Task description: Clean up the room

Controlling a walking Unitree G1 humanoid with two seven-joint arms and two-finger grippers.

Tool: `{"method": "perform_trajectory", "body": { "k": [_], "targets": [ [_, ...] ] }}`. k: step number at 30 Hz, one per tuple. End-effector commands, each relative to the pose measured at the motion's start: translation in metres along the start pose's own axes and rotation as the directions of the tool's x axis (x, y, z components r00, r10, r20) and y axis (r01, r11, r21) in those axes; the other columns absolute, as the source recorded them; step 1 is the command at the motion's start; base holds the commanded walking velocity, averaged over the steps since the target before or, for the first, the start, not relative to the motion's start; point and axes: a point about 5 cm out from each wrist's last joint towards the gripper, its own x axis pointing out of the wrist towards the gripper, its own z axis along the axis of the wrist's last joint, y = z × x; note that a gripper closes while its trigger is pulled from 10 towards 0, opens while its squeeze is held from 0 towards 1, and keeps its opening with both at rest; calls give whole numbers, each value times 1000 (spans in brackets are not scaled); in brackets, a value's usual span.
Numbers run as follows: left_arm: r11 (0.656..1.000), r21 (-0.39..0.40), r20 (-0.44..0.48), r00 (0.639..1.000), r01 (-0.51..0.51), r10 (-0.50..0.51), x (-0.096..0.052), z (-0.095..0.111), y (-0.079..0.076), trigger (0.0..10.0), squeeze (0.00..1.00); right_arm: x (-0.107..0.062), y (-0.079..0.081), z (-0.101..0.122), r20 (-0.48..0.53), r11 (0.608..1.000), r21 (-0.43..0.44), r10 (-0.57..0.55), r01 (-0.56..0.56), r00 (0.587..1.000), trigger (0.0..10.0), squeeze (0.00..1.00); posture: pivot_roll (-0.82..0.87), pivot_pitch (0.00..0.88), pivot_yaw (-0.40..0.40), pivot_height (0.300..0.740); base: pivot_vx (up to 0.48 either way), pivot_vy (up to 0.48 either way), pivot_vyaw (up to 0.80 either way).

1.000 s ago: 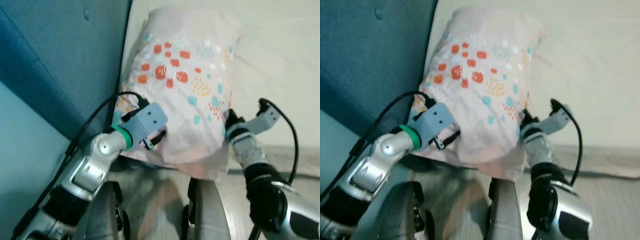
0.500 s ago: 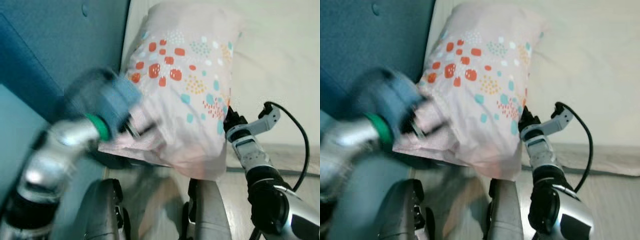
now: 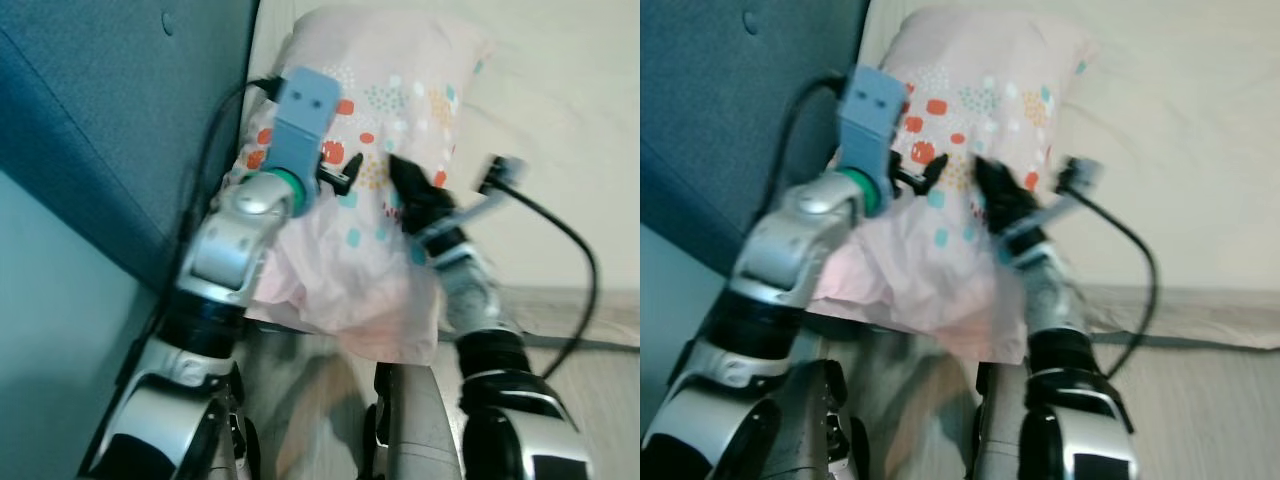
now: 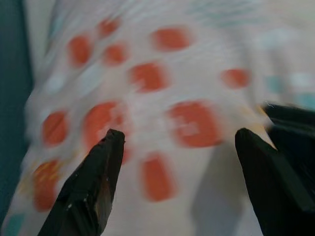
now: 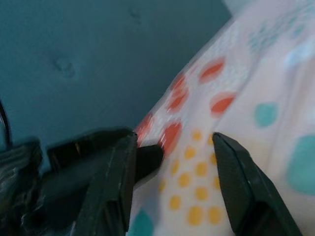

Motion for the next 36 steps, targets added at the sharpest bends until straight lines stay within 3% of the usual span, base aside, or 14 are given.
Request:
{"method": "perform_trajectory", "body": {
  "k": [1,4,7,8,12,13,14,16,18,22,27,29,31,36],
  "targets": [
    [996,-22,-10,996,-84,84,5,-3,7,10000,0,-7,-6,-22,-93,998,-16,-61,60,994,10000,0,-57,225,116,586,0,0,0],
    [975,-55,-18,977,-213,212,10,-6,23,10000,0,-24,-18,-56,-283,977,-69,-213,202,935,10000,0,-56,222,117,586,0,0,0],
    [966,-67,-21,968,-250,249,11,-7,28,10000,0,-35,-26,-64,-336,955,-103,-297,279,894,10000,0,-53,222,117,586,0,0,0],
    [951,-85,-28,955,-296,295,10,-10,39,10000,0,-59,-45,-70,-378,880,-179,-474,439,796,10000,0,-49,224,116,586,0,0,0],
    [945,-99,-50,950,-311,307,11,-16,46,10000,0,-77,-58,-69,-370,815,-230,-579,532,726,10000,0,-49,228,117,586,0,0,0],
    [958,-134,-118,964,-253,238,12,-28,45,10000,0,-90,-69,-62,-337,758,-266,-652,595,680,10000,0,-54,233,119,586,0,0,0],
    [958,-134,-118,964,-253,238,12,-28,45,10000,0,-90,-69,-62,-337,758,-266,-652,595,680,10000,0,-54,233,119,586,0,0,0],
    [966,-233,-229,972,-111,57,12,-49,36,10000,0,-100,-80,-52,-283,696,-303,-718,651,636,10000,0,-55,234,121,586,0,0,0],
    [966,-233,-229,972,-111,57,12,-49,36,10000,0,-100,-80,-52,-283,696,-303,-718,651,636,10000,0,-55,234,121,586,0,0,0],
    [919,-388,-335,920,64,-205,6,-87,18,10000,0,-107,-90,-37,-224,650,-339,-758,680,613,10000,0,-62,237,122,586,0,0,0],
    [884,-460,-390,877,79,-281,5,-105,7,10000,0,-106,-91,-36,-216,636,-363,-768,681,603,10000,0,-63,237,122,586,0,0,0],
    [859,-504,-402,856,91,-326,3,-109,1,10000,0,-106,-91,-36,-212,629,-377,-773,680,597,10000,0,-69,238,123,586,0,0,0],
    [773,-622,-395,804,122,-444,0,-107,-20,10000,0,-107,-90,-37,-207,618,-398,-781,678,589,10000,0,-71,242,128,586,0,0,0],
    [712,-687,-351,791,146,-501,0,-95,-39,9804,0,-103,-87,-42,-213,632,-401,-769,664,603,10000,0,-67,243,126,586,0,0,0]
  ]
}}
